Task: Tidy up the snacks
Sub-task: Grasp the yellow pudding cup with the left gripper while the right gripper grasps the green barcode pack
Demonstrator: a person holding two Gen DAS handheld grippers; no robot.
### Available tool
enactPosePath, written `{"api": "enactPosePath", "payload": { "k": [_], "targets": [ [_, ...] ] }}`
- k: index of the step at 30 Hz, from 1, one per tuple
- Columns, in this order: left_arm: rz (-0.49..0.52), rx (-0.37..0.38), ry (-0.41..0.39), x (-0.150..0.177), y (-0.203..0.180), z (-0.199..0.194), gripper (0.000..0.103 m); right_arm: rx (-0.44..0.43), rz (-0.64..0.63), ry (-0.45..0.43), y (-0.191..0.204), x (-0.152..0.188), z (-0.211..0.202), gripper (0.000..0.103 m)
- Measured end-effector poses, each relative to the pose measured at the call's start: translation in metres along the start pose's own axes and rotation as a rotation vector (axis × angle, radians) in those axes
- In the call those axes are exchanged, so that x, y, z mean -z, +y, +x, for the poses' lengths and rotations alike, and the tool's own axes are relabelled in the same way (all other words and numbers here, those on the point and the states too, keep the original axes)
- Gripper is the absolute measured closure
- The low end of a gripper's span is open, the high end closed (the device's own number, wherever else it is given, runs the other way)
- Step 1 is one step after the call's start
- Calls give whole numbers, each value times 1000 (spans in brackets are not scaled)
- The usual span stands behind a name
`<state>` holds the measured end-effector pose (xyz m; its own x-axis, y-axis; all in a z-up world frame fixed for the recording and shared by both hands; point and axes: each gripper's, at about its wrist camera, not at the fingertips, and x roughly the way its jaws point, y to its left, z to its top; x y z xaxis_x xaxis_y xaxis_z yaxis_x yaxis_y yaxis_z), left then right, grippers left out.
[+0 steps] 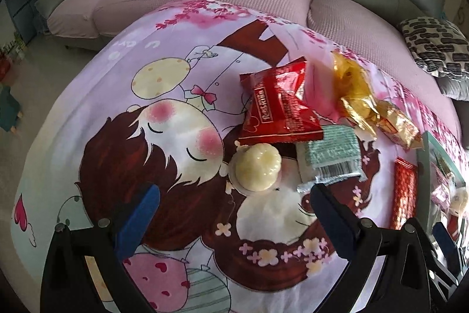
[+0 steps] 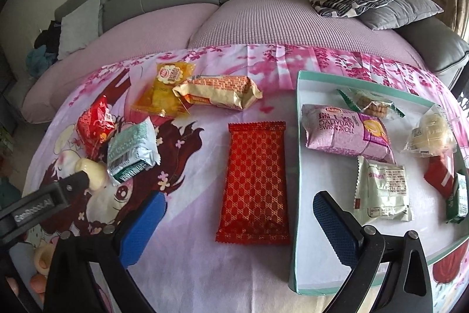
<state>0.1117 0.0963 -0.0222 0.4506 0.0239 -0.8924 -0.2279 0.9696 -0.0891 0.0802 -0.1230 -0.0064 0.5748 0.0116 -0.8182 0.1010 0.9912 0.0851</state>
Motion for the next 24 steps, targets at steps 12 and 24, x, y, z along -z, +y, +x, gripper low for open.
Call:
{"api": "enactPosePath", "payload": {
  "k": [12,24],
  "targets": [
    [46,-26,44,-1,-11,33,19,-12,-16,-10,3,-4,9,7],
    [141,-21,-17,-1,-32,34,54,-38,-48,-35,11,-6,8,7]
  ]
}}
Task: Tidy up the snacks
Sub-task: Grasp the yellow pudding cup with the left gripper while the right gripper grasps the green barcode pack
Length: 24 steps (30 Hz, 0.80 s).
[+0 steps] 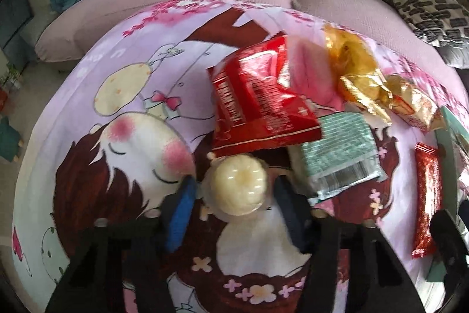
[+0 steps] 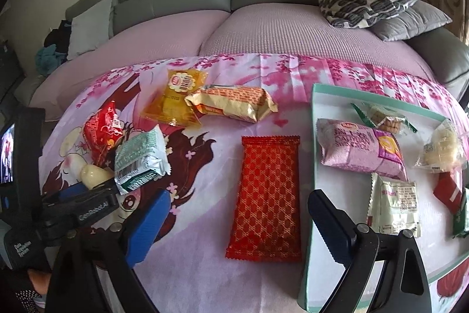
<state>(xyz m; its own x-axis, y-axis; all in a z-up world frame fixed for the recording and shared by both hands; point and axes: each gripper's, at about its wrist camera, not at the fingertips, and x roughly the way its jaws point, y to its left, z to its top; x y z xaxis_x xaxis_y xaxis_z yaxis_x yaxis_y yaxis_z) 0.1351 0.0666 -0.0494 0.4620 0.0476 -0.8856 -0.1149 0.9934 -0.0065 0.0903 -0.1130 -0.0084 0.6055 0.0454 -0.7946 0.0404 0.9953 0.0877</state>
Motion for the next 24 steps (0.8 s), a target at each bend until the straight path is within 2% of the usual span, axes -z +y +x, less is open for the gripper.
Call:
{"api": "enactPosePath", "payload": {
  "k": [11,24],
  "targets": [
    [-61,89,6,-3,16,-1,55,-27,-135,-16,37,-6,12,7],
    [-162,140,4,-5,56,-5,55,-83,-321,7,96,-5,47,12]
  ]
}}
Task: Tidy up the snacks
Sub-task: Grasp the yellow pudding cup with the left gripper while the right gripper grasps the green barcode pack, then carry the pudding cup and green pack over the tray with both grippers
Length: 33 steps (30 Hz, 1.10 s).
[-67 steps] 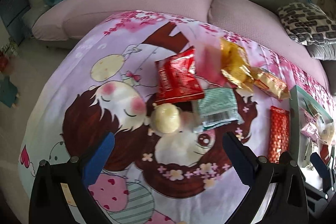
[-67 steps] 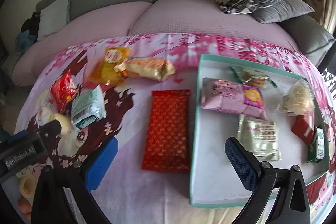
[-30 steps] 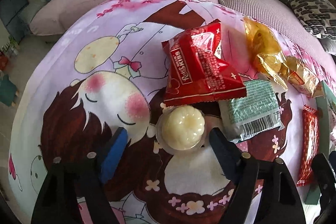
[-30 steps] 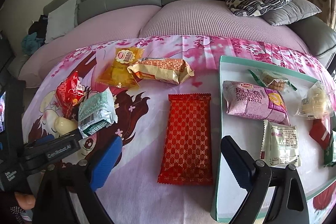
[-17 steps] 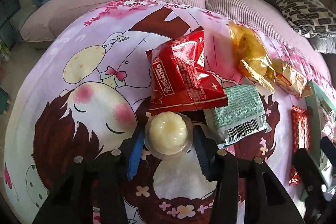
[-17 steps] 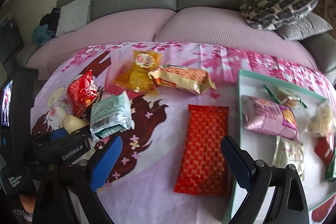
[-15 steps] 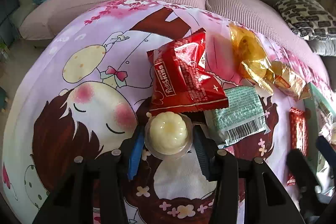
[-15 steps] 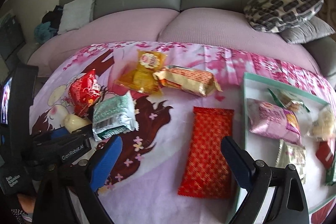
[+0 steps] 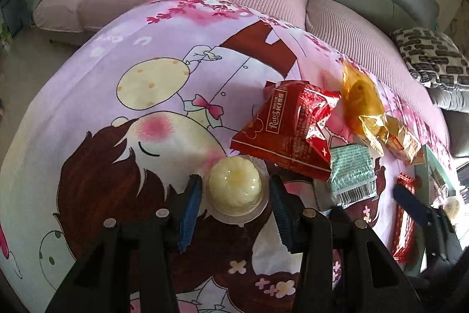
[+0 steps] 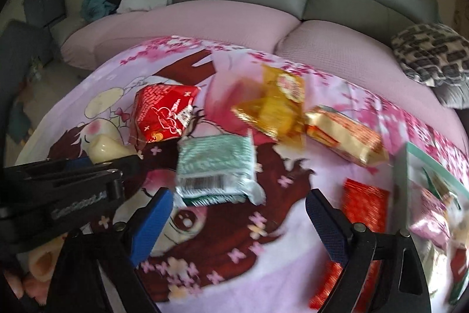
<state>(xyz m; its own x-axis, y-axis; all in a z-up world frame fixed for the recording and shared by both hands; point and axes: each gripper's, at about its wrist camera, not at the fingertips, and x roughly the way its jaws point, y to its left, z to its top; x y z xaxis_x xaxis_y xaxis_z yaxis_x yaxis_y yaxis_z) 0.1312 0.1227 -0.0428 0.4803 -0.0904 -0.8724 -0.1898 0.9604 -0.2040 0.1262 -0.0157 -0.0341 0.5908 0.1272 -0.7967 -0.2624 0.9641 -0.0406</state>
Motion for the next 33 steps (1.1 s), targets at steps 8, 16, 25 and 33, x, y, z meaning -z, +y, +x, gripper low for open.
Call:
{"api": "enactPosePath", "payload": {
  "k": [8,16,25,33],
  "targets": [
    [-1,4,0,-1,1,-1,55,-13,-6,19,7,-5,19,33],
    [22,1,-5,2,-10,-5,55,1,79,32,-16,6,2,40],
    [90,23,-21,13,-43,-18,55,49,169,-22,-51,22,-48,40],
    [189,46,-36,22,-88,-27,55,76,248,-79,-84,34,-86,40]
  ]
}}
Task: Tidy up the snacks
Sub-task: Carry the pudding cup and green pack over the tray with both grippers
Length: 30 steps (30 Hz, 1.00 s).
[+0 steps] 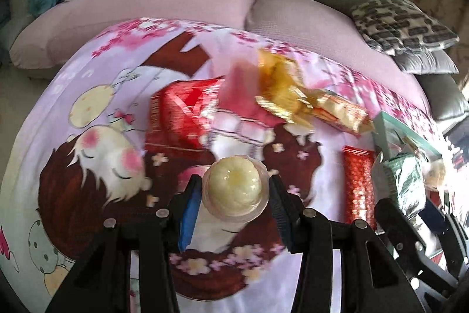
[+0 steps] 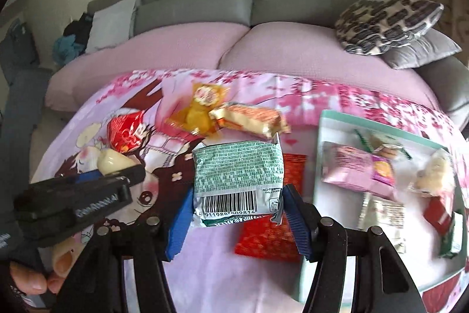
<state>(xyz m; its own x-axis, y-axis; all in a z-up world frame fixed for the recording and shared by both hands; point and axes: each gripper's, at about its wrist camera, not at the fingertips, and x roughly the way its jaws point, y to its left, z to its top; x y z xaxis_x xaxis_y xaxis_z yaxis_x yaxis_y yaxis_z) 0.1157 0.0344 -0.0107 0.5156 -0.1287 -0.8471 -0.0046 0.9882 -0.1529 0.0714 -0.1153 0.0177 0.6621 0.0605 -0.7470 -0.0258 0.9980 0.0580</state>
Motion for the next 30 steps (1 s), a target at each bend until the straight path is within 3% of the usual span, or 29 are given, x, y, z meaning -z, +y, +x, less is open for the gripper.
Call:
{"api": "enactPosePath", "payload": {
  "k": [14,30],
  "targets": [
    [129,16,-44,-1,-71,-13,55,43,144,-50,-74,0,-27,40],
    [313,145,-94,19,-179,-34,55,270,438,-88,-227,31,-75,40]
  ]
}}
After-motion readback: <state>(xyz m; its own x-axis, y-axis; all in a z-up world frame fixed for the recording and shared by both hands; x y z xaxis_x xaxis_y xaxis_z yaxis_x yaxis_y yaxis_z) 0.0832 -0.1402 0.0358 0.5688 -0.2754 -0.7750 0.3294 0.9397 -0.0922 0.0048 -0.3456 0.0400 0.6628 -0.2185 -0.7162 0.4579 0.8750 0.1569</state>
